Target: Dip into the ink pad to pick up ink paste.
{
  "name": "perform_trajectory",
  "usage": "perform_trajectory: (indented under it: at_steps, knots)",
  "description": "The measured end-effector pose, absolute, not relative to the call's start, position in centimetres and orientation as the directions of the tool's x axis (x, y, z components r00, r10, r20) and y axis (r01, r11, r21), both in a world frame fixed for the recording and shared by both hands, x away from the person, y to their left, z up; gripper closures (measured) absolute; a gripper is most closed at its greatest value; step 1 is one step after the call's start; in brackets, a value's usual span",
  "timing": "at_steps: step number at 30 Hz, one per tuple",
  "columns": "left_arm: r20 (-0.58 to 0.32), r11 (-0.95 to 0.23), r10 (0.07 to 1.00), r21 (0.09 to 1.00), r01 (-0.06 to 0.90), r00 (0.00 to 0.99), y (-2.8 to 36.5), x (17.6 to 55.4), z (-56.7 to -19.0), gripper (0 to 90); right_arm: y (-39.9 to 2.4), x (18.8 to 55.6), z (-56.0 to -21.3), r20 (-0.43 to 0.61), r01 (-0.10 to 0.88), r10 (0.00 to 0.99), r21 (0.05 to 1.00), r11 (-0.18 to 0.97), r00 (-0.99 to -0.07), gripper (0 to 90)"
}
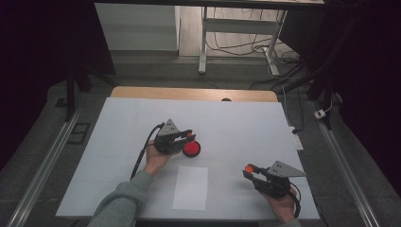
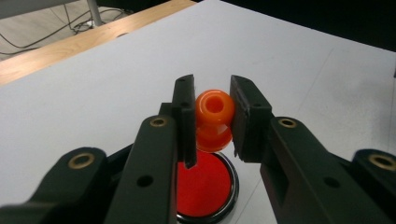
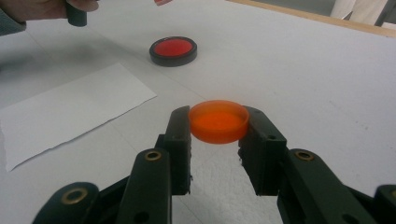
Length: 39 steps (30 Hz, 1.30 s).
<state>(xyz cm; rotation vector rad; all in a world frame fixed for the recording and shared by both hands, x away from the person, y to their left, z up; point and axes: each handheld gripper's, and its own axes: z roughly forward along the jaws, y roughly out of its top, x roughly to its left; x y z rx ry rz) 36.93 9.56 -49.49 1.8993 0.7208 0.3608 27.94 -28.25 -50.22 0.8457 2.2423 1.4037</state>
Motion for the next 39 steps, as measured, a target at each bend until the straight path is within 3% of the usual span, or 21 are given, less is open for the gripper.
perform_trajectory:
  at_steps: [28, 39]
  knots:
    - [-0.061, -0.408, 0.637, 0.819, 0.404, 0.768, 8.5, 38.6, -53.2, 72.4, -28.4, 28.1, -50.4, 0.010, 0.302, 0.659, 0.894, 0.331, -0.752, 64.7]
    - [-0.036, -0.411, 0.625, 0.834, 0.368, 0.780, 8.6, 38.4, -53.7, 72.9, -28.3, 27.9, -50.3, 0.004, 0.296, 0.662, 0.896, 0.330, -0.749, 64.7]
